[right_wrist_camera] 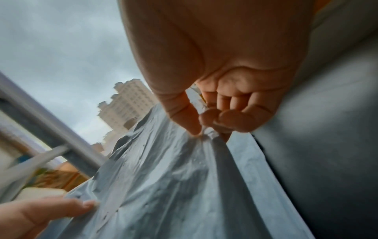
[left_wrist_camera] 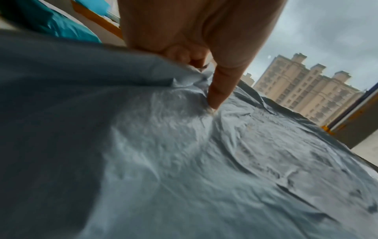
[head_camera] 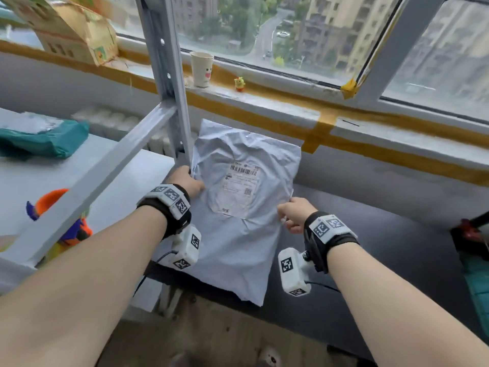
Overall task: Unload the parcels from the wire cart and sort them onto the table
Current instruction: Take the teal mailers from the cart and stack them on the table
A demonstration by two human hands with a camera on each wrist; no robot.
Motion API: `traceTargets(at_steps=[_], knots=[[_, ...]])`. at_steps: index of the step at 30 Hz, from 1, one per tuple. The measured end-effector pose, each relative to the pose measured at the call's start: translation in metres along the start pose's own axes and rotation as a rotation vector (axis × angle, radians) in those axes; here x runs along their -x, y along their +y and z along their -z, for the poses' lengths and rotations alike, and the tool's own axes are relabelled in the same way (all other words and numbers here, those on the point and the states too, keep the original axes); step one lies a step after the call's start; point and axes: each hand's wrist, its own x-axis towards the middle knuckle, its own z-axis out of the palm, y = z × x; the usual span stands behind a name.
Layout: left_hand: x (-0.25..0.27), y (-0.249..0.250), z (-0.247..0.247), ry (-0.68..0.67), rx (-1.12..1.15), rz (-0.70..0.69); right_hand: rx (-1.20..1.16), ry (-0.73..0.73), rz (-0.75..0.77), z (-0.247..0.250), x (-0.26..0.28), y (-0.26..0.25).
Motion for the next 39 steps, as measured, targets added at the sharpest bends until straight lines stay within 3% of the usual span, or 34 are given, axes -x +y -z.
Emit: traceTargets(at_steps=[5, 13, 26, 28, 31, 34, 36, 39], knots=[[-0.019, -0.015, -0.013, -0.107, -0.042, -0.021, -0.008, 0.054, -0.068, -0.016, -0.006, 0.015], [-0.037, -0.033, -0.027, -0.141, -0.031, -0.024, -0.162, 0.117, -0.153, -0.034, -0.019, 0.033], [-0.038, -0.051, -0.022, -0.142, -0.06, 0.036, -0.017, 0.22, -0.136, -0.034, -0.038, 0.036], [-0.038, -0.045, -0.02, -0.062, -0.069, -0.021, 0.02, 0.27, -0.12, -0.034, -0.04, 0.035], [-0.033, -0.023, -0.023, 0.029, -0.155, -0.264, 0.249, 0.286, 0.014, -0.031, -0.045, 0.025], [-0.026, 0.0, -0.034, -0.158, -0.29, -0.498, 0.594, 0.166, 0.196, -0.039, -0.045, 0.012], [-0.02, 0.006, -0.044, -0.338, -0.478, -0.521, 0.803, 0.073, 0.267, -0.05, -0.045, 0.012], [-0.015, 0.003, -0.057, -0.49, -0.72, -0.478, 0.921, -0.036, 0.225, -0.062, -0.048, 0.02]])
